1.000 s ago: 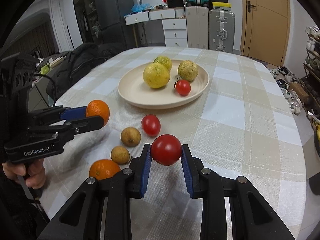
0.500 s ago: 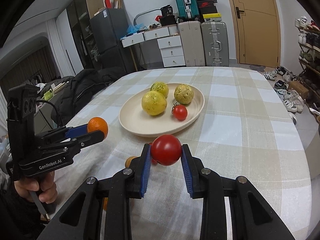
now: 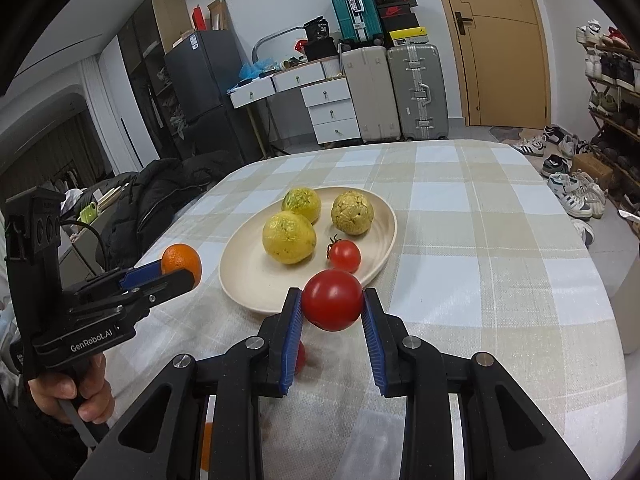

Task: Organize fruits
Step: 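Lift the tomato and orange and carry both over the plate, then lower both fruits onto the plate and open both grippers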

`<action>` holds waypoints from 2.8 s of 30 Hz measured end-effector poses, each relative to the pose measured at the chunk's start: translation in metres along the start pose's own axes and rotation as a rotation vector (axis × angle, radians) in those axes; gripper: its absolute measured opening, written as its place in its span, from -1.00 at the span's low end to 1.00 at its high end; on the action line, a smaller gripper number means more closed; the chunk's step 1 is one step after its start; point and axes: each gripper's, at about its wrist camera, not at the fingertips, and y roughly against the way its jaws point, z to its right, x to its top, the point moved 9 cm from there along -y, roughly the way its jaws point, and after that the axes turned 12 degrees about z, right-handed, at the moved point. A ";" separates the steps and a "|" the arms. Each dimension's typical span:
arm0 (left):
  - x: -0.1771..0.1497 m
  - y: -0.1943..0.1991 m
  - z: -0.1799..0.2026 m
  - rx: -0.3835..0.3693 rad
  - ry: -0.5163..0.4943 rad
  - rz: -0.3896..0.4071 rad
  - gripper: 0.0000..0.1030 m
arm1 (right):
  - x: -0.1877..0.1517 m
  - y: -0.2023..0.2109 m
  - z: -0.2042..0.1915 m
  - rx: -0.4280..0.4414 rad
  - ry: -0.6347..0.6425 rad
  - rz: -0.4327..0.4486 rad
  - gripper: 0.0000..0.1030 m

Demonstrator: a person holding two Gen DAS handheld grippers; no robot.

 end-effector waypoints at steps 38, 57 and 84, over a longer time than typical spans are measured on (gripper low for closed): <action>0.000 -0.071 -0.001 0.055 -0.007 -0.026 -0.25 | 0.003 -0.061 -0.006 -0.003 -0.022 -0.064 -0.41; -0.002 -0.090 -0.007 0.077 0.005 -0.062 -0.25 | -0.004 -0.084 -0.006 -0.009 -0.025 -0.106 -0.41; 0.006 -0.030 -0.009 0.070 -0.029 0.011 0.83 | 0.001 -0.027 -0.001 -0.042 0.018 -0.040 0.99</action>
